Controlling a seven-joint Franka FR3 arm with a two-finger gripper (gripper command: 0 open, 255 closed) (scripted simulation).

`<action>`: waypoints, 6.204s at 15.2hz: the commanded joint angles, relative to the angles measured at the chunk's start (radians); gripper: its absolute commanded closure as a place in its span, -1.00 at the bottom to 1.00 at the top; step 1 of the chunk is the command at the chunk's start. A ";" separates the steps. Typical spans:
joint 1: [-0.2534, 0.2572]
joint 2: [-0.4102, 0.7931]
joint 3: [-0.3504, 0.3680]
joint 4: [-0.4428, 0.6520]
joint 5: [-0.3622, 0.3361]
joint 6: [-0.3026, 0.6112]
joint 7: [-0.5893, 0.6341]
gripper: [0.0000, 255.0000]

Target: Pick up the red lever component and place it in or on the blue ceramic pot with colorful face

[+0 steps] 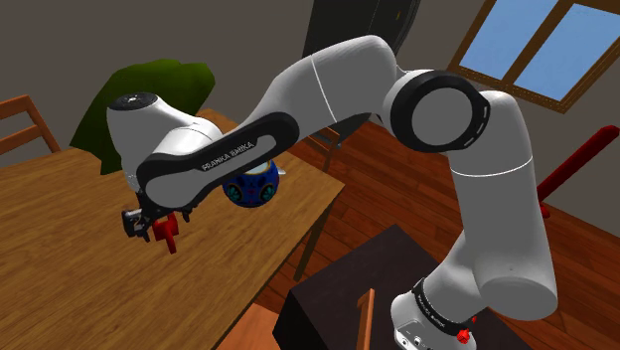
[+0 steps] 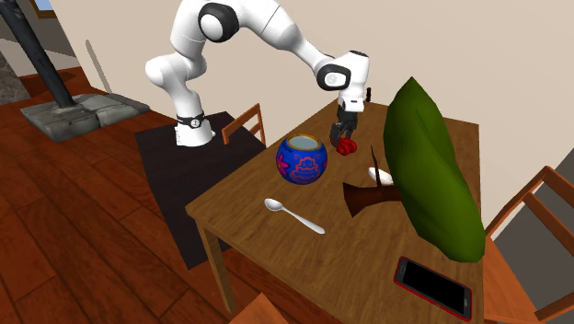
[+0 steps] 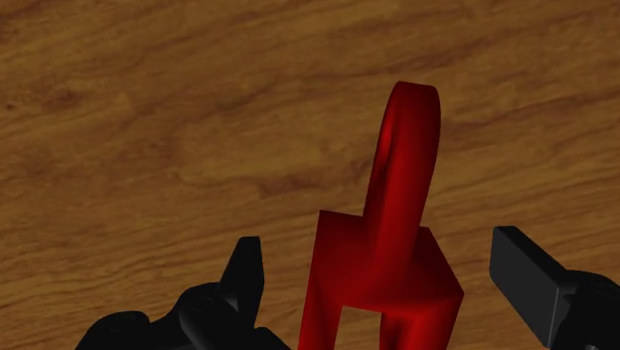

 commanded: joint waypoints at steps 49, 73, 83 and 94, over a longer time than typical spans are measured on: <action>-0.021 -0.198 0.060 0.167 0.092 -0.352 -0.065 1.00; -0.341 -0.541 -0.015 -0.195 0.232 -0.282 -0.451 1.00; -0.382 -0.544 -0.043 -0.290 0.232 -0.185 -0.510 1.00; -0.379 -0.504 -0.048 -0.349 0.212 -0.089 -0.493 1.00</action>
